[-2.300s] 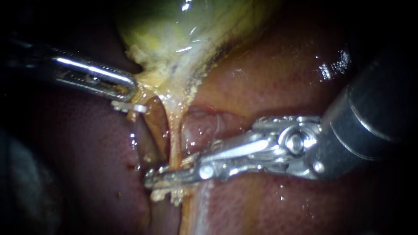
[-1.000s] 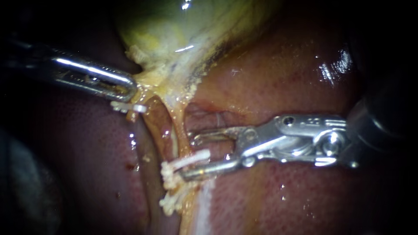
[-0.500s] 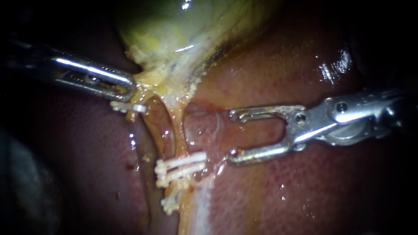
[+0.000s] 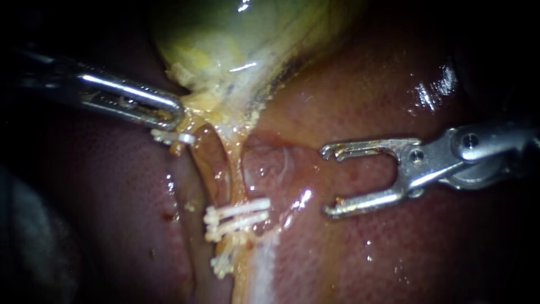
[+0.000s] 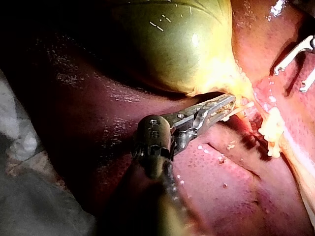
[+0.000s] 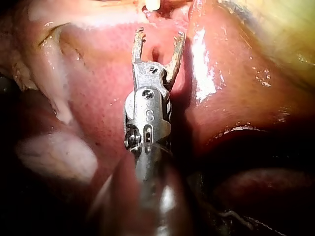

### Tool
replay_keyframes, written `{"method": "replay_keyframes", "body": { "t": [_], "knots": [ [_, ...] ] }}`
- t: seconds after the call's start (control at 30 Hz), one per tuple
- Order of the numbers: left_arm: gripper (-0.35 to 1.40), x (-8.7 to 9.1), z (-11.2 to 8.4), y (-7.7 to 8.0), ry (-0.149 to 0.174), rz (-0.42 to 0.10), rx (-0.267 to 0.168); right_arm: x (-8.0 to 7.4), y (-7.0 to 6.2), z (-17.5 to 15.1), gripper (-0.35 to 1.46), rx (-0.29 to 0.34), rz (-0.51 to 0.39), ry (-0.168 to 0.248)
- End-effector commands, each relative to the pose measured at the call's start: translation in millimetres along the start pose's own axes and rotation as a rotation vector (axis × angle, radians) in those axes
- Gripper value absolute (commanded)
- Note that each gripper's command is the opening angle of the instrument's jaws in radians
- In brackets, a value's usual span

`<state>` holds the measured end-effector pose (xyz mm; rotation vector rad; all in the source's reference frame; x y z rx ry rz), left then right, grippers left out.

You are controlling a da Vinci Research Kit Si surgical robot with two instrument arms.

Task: Going back second clip right tube

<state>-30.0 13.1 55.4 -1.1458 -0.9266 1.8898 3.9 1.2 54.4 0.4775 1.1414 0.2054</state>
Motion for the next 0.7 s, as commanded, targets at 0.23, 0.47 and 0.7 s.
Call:
{"method": "replay_keyframes", "body": {
  "t": [0.23, 0.47, 0.7],
  "knots": [
    [-0.35, -1.5, 3.2, -1.1, -0.021, 0.011, 0.003, -0.1, -0.1, -0.1, 0.5, 0.0, 0.0, 0.0],
    [-0.35, -1.9, 4.2, -1.4, -0.029, 0.009, -0.001, 0.1, -0.1, -0.2, 0.5, 0.0, 0.001, 0.0],
    [-0.35, -1.9, 3.8, -1.6, -0.03, 0.01, -0.005, 0.3, 0.0, -0.1, 0.5, -0.004, -0.003, 0.001]
  ]
}}
